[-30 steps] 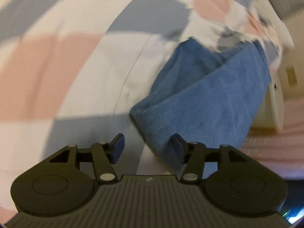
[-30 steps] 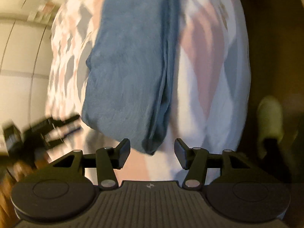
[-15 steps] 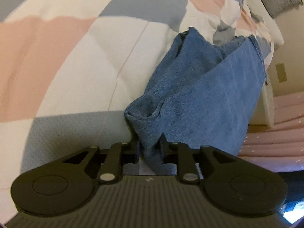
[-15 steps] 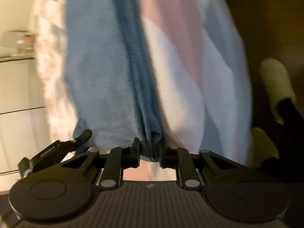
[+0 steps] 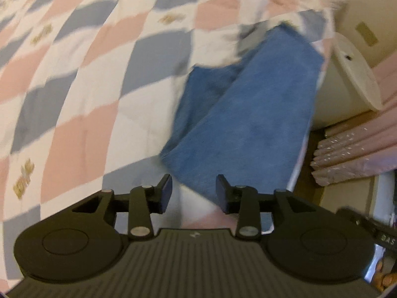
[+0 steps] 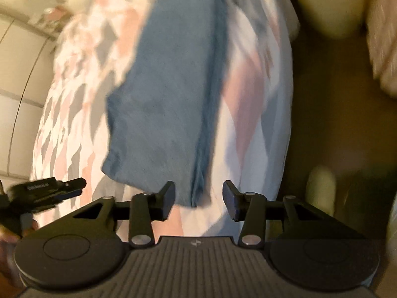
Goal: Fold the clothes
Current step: 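Open both grippers and pull back from the half-folded jeans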
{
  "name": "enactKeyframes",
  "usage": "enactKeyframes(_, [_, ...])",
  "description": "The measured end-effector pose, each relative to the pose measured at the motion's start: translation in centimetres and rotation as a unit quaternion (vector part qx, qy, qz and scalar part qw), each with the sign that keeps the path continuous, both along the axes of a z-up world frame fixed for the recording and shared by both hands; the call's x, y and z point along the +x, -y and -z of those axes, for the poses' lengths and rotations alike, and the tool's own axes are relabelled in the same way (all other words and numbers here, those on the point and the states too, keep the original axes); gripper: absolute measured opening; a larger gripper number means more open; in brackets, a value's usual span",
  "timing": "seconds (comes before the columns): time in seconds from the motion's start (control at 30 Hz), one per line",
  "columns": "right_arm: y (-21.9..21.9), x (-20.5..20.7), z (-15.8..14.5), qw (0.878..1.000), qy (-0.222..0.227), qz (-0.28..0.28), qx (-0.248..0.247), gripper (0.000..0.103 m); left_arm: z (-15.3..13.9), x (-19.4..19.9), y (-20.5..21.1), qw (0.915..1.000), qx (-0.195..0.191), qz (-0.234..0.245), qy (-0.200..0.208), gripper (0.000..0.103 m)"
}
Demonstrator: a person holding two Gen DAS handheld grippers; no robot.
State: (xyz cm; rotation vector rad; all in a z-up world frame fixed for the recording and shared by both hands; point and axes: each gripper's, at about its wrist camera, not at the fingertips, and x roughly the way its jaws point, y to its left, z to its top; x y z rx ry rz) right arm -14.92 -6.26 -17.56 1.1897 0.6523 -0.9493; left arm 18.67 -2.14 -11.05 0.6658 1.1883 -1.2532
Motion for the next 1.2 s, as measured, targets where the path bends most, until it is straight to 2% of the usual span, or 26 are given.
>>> enactKeyframes(0.07, [-0.2, 0.9, -2.4, 0.998, -0.026, -0.036, -0.048, 0.05, -2.0, -1.5, 0.2, 0.9996, -0.021, 0.019, 0.01, 0.036])
enactKeyframes(0.17, [-0.5, 2.3, -5.6, 0.988, -0.061, -0.086, -0.112, 0.056, -4.2, -3.6, 0.1, 0.9978, -0.047, 0.04, 0.026, 0.037])
enactKeyframes(0.23, [-1.6, 2.3, -6.9, 0.981, -0.074, -0.108, -0.141, 0.056, -4.9, -4.8, -0.1, 0.9966, -0.059, 0.048, 0.033, 0.037])
enactKeyframes(0.33, [-2.5, 2.3, -8.0, 0.973, -0.08, -0.135, -0.166, 0.056, -5.1, -6.4, -0.6, 0.9964, -0.055, 0.048, 0.044, 0.037])
enactKeyframes(0.47, [-3.6, 0.9, -8.5, 0.971, -0.069, -0.15, -0.171, 0.056, -5.1, -9.0, -1.8, 0.9963, -0.042, 0.048, 0.058, 0.037])
enactKeyframes(0.63, [-5.6, -3.1, -9.2, 0.976, -0.052, -0.133, -0.166, 0.056, -6.2, -12.5, -4.1, 0.9951, -0.037, 0.053, 0.076, 0.038])
enactKeyframes(0.73, [-6.3, -5.0, -9.7, 0.979, -0.034, -0.122, -0.161, 0.056, -7.4, -14.4, -5.8, 0.9931, -0.048, 0.047, 0.096, 0.038])
enactKeyframes(0.9, [-7.1, -6.4, -10.6, 0.979, -0.015, -0.126, -0.162, 0.056, -9.2, -16.5, -8.0, 0.9914, -0.076, 0.046, 0.096, 0.04])
enactKeyframes(1.2, [-8.4, -7.9, -12.6, 0.975, -0.013, -0.114, -0.191, 0.059, -11.1, -17.6, -8.5, 0.988, -0.099, 0.068, 0.097, 0.041])
